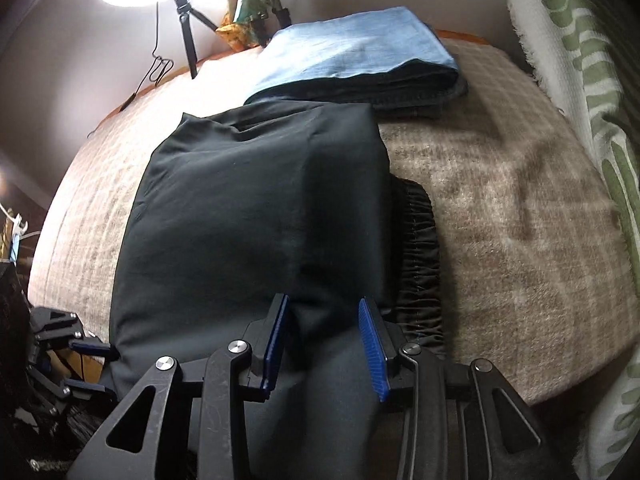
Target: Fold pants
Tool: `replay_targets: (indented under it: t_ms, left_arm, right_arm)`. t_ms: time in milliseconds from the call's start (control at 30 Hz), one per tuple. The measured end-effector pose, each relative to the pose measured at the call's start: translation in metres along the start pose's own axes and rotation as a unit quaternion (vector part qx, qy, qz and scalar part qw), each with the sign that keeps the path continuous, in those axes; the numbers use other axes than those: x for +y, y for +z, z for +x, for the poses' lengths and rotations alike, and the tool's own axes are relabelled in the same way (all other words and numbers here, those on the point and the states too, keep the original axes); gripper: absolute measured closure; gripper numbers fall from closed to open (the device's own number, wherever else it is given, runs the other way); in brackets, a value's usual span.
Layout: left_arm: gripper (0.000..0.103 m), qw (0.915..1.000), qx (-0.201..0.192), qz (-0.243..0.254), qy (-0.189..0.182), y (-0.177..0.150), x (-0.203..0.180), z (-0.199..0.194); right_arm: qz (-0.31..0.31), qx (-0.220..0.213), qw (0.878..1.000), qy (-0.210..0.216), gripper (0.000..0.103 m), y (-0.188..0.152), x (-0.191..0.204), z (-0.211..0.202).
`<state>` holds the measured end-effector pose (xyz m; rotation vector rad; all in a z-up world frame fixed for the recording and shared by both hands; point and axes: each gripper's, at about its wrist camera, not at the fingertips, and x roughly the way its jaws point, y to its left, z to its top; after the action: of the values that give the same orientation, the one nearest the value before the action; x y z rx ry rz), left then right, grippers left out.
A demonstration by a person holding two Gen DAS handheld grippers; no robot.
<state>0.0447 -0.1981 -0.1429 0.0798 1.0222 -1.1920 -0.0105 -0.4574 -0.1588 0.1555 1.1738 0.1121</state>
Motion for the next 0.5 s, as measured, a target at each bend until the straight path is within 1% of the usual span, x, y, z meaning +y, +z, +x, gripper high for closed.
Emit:
replay_targets:
  t_ms: [33, 67, 100, 133, 167, 200, 267, 367, 400, 500]
  left_arm:
    - [0.067, 0.9999, -0.006, -0.013, -0.007, 0.003, 0.004, -0.005]
    - [0.062, 0.9997, -0.012, -0.021, -0.009, 0.004, 0.008, -0.009]
    - [0.055, 0.9992, -0.020, -0.032, -0.009, 0.008, 0.014, -0.015]
    - [0.052, 0.9986, -0.028, -0.044, -0.009, 0.012, 0.021, -0.020]
    - [0.050, 0.9979, -0.034, -0.054, -0.009, 0.015, 0.028, -0.025]
    - [0.050, 0.9969, -0.039, -0.068, -0.010, 0.019, 0.036, -0.028]
    - [0.047, 0.9940, -0.047, -0.098, -0.010, 0.025, 0.052, -0.033]
    - [0.045, 0.9877, -0.049, -0.148, -0.016, 0.034, 0.074, -0.031]
    - [0.045, 0.9862, -0.048, -0.158, -0.016, 0.033, 0.079, -0.031]
    - [0.045, 0.9805, -0.046, -0.190, -0.023, 0.038, 0.095, -0.022]
  right_arm:
    - [-0.003, -0.001, 1.000, 0.001, 0.064, 0.001, 0.000, -0.003]
    - [-0.006, -0.005, 1.000, 0.000, 0.061, 0.003, 0.000, -0.006]
    - [-0.006, -0.010, 1.000, -0.002, 0.054, 0.006, -0.002, -0.010]
    - [-0.004, -0.017, 1.000, -0.003, 0.048, 0.009, -0.004, -0.014]
    - [-0.002, -0.024, 1.000, -0.003, 0.035, 0.012, -0.006, -0.017]
    - [0.003, -0.033, 0.999, -0.003, 0.026, 0.015, -0.010, -0.020]
    - [0.014, -0.046, 0.999, 0.002, 0.018, 0.021, -0.018, -0.024]
    - [0.032, -0.041, 0.998, 0.028, 0.015, 0.029, -0.032, -0.019]
    - [0.037, -0.036, 0.998, 0.032, 0.013, 0.032, -0.037, -0.016]
    - [0.047, -0.022, 0.998, 0.040, 0.011, 0.040, -0.046, -0.003]
